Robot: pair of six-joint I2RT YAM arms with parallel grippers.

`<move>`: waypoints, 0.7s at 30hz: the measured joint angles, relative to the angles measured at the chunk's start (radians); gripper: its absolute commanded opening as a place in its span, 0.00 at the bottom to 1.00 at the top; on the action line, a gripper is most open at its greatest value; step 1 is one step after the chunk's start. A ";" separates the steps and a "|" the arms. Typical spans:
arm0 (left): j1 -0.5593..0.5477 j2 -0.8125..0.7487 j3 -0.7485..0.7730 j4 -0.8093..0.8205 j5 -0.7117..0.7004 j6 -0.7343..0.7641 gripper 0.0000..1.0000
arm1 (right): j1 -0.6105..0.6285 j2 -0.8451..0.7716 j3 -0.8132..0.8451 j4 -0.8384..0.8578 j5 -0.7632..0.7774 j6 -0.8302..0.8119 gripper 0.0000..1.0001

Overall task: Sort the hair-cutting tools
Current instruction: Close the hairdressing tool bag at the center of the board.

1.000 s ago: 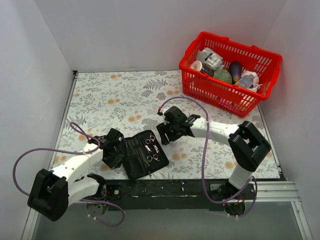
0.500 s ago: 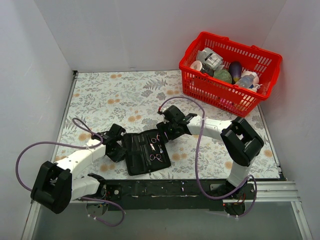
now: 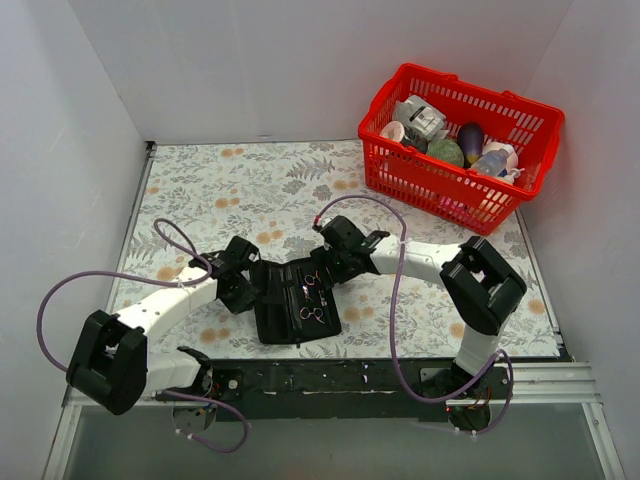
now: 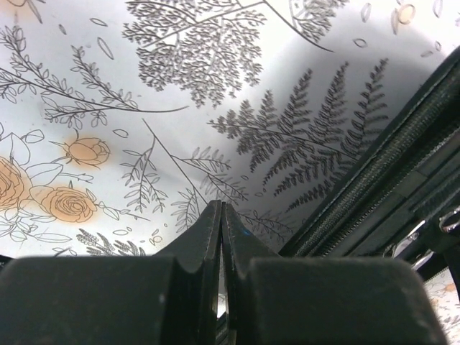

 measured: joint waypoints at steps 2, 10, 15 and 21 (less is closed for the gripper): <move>-0.023 0.014 0.028 -0.018 -0.010 0.011 0.00 | 0.012 -0.002 0.002 -0.007 0.027 0.012 0.69; -0.153 0.105 0.120 0.244 0.105 -0.031 0.00 | 0.037 -0.010 -0.006 -0.014 0.084 0.055 0.69; -0.209 0.152 0.124 0.337 0.134 -0.059 0.00 | 0.053 -0.025 -0.039 0.006 0.105 0.077 0.69; -0.259 0.194 0.124 0.375 0.080 -0.078 0.00 | 0.055 -0.062 -0.091 0.037 0.137 0.116 0.70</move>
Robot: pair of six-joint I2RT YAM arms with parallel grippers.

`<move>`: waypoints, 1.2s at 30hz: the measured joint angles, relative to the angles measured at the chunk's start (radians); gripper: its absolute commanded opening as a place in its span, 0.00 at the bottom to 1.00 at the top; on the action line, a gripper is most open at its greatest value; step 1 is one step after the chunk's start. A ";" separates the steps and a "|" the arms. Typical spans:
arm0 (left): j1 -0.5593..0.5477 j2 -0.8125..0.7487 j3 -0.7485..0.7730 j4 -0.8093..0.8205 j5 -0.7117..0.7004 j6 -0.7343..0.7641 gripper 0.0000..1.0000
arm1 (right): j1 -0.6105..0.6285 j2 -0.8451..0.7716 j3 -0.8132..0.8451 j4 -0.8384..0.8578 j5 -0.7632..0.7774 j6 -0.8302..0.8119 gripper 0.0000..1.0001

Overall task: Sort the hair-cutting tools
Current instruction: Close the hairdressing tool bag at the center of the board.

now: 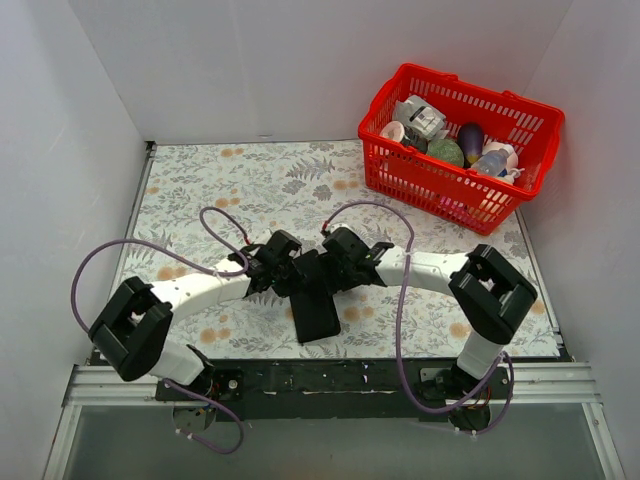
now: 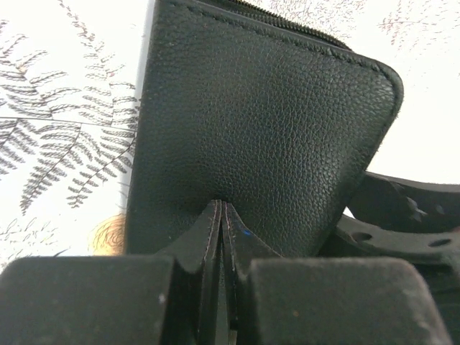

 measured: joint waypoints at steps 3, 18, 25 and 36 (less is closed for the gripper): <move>-0.030 0.053 0.008 0.029 -0.030 -0.002 0.00 | 0.000 -0.031 -0.034 -0.006 0.045 0.023 0.70; -0.120 0.264 0.027 0.341 0.136 -0.021 0.00 | 0.100 -0.301 -0.027 -0.418 0.108 0.048 0.71; -0.119 0.206 -0.041 0.373 0.124 -0.013 0.00 | 0.228 -0.469 -0.020 -0.377 0.047 0.127 0.68; -0.107 0.151 -0.140 0.459 0.133 -0.013 0.00 | 0.350 -0.369 -0.094 -0.153 0.045 0.203 0.65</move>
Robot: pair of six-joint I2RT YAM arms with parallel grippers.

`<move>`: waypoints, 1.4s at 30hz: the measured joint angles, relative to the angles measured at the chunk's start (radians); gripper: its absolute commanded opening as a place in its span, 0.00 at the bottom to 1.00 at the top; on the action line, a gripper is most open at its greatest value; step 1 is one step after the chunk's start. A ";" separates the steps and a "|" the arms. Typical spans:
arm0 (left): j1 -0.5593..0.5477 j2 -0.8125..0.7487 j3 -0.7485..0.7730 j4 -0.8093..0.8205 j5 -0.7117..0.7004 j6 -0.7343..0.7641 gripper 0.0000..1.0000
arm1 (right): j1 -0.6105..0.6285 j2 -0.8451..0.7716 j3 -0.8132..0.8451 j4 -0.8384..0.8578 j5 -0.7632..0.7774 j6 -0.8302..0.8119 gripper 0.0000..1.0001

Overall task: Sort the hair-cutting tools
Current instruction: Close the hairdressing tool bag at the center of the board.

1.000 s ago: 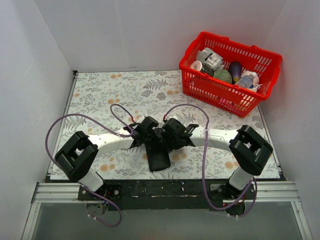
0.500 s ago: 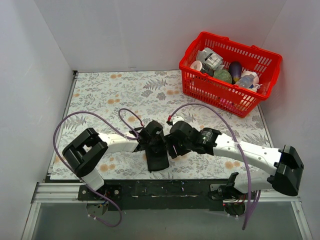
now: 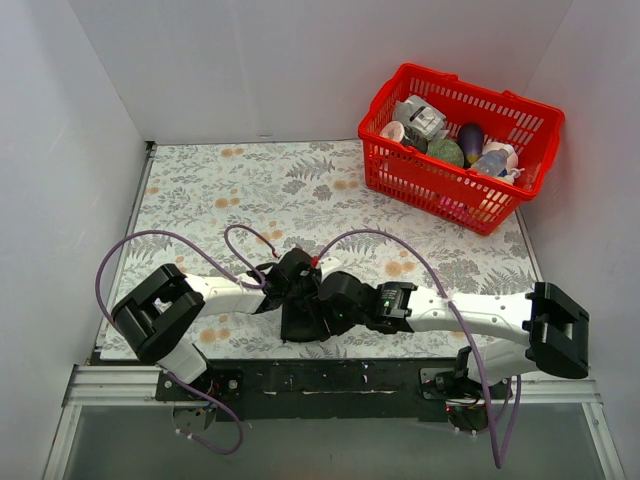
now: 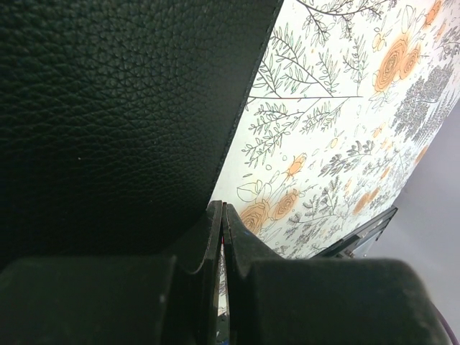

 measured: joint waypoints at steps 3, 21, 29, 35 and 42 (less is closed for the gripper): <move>0.004 0.000 -0.009 0.018 0.011 0.000 0.00 | 0.006 0.006 -0.056 0.127 0.009 -0.005 0.64; 0.035 -0.006 -0.029 0.051 0.064 0.027 0.00 | 0.008 0.143 -0.262 0.688 0.022 -0.088 0.63; 0.105 -0.081 0.056 -0.181 0.015 0.118 0.00 | 0.008 0.179 -0.252 0.721 0.011 -0.077 0.64; 0.187 -0.142 0.220 -0.396 -0.121 0.257 0.00 | 0.008 0.208 -0.173 0.616 0.008 -0.079 0.65; 0.209 -0.108 0.193 -0.477 -0.187 0.345 0.00 | -0.002 0.212 -0.138 0.545 -0.018 -0.087 0.65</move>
